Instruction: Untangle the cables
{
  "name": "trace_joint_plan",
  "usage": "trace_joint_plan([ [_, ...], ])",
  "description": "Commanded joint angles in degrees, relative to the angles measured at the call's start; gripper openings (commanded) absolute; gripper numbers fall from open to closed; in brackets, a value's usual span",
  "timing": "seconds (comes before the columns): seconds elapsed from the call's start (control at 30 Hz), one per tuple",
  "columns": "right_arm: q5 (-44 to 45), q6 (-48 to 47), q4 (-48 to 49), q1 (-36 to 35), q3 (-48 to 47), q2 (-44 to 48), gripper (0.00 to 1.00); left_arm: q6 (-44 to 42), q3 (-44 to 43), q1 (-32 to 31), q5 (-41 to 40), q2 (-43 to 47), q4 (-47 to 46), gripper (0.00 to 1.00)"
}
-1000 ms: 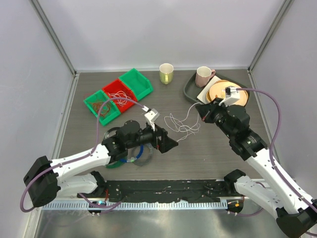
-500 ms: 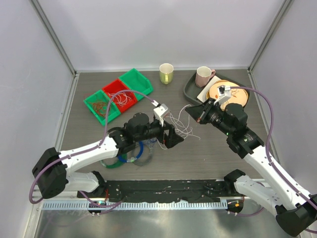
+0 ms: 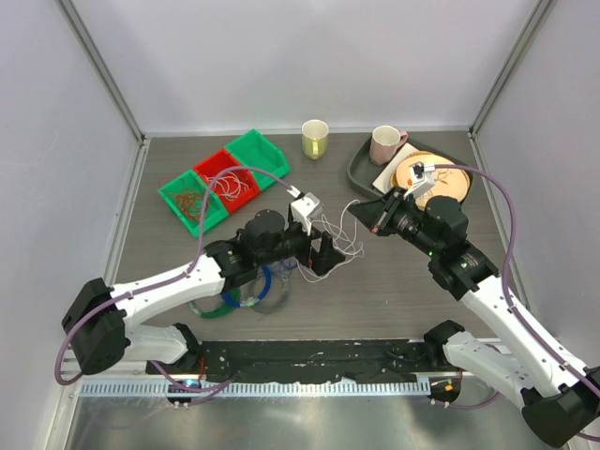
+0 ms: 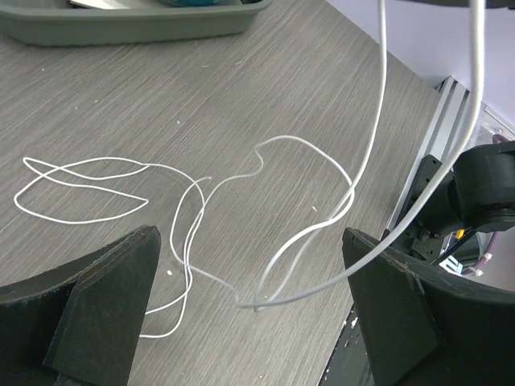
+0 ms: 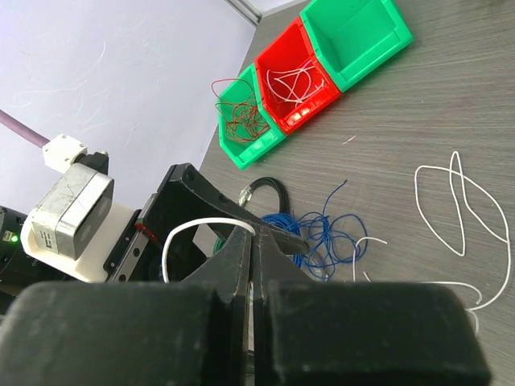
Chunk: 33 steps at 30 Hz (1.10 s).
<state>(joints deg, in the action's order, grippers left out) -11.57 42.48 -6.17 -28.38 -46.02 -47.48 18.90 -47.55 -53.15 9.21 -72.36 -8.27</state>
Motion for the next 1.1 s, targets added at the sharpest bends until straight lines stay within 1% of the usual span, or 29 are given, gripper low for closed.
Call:
trace_joint_plan([
  [0.0, -1.9, 1.0, 3.8, -0.1, 0.1, 0.8, 0.01, -1.7, -3.2, -0.1, 2.6, -1.5, -2.3, 1.0],
  [0.1, -1.9, 1.1, 4.2, 0.0, 0.2, 0.6, 0.01, -1.1, -4.3, -0.3, 6.6, -3.6, -3.2, 1.0],
  [0.27, -1.1, 0.7, 3.9, 0.0, 0.2, 0.7, 0.01, -0.4, -4.7, -1.7, 6.0, -7.1, -3.2, 1.0],
  [0.37, -0.1, 0.2, 3.5, 0.0, 0.1, 0.7, 0.01, 0.5, -3.8, -1.9, 5.5, -6.7, -4.0, 0.72],
  [0.4, 0.1, 0.2, 3.1, 0.0, 0.1, 0.8, 0.01, 1.3, -2.6, -2.0, 4.2, -5.6, -5.2, 0.45],
  [0.47, 0.8, -0.2, 2.8, 0.0, 0.0, 1.0, 0.01, 2.3, -1.2, -2.1, 1.4, -3.7, -6.5, 0.07],
  [0.5, 1.2, -0.4, 2.6, 0.0, -0.1, 1.1, 0.01, 3.4, 0.3, -2.1, -2.8, -1.2, -7.7, 0.0],
  [0.57, 2.2, -1.6, 2.4, 0.0, 0.0, 1.3, 0.01, 3.4, 2.6, -2.1, -6.0, 1.5, -10.1, 0.0],
  [0.6, 3.0, -2.3, 1.8, 0.0, -0.1, 1.3, 0.01, 3.9, 5.0, -2.1, -8.7, 4.7, -11.7, 0.0],
  [0.67, 5.3, -5.2, 0.8, 0.0, -0.4, 1.5, 0.11, 4.5, 7.6, -2.1, -10.8, 8.1, -12.3, 0.0],
  [0.7, 5.9, -6.5, 0.2, 0.1, -0.5, 1.5, 0.17, 4.6, 8.3, -2.1, -11.6, 9.7, -12.2, 0.0],
  [0.73, 6.7, -7.7, -0.1, 0.0, -0.5, 1.6, 0.33, 5.4, 8.9, -2.1, -12.5, 13.1, -12.0, 0.0],
  [0.8, 7.8, -11.3, -0.3, 0.1, 0.1, 1.9, 0.44, 6.3, 9.8, -2.1, -13.5, 16.2, -11.0, 0.0],
  [0.83, 7.7, -12.2, -0.3, 0.0, 0.7, 2.0, 0.51, 6.7, 10.0, -2.1, -14.3, 19.5, -10.5, 0.0],
  [0.93, 6.5, -16.5, 0.2, 0.0, 3.2, 2.1, 0.57, 8.3, 9.6, -2.1, -16.4, 23.9, -7.6, 0.0],
  [0.97, 6.0, -16.8, 0.5, 0.0, 4.0, 2.2, 0.59, 9.0, 8.8, -2.1, -18.1, 26.4, -6.9, 0.0],
  [1.07, 4.1, -16.6, 3.8, 0.0, 7.9, 0.6, 0.63, 7.9, 6.8, -2.1, -19.5, 29.1, -3.3, 0.0],
])
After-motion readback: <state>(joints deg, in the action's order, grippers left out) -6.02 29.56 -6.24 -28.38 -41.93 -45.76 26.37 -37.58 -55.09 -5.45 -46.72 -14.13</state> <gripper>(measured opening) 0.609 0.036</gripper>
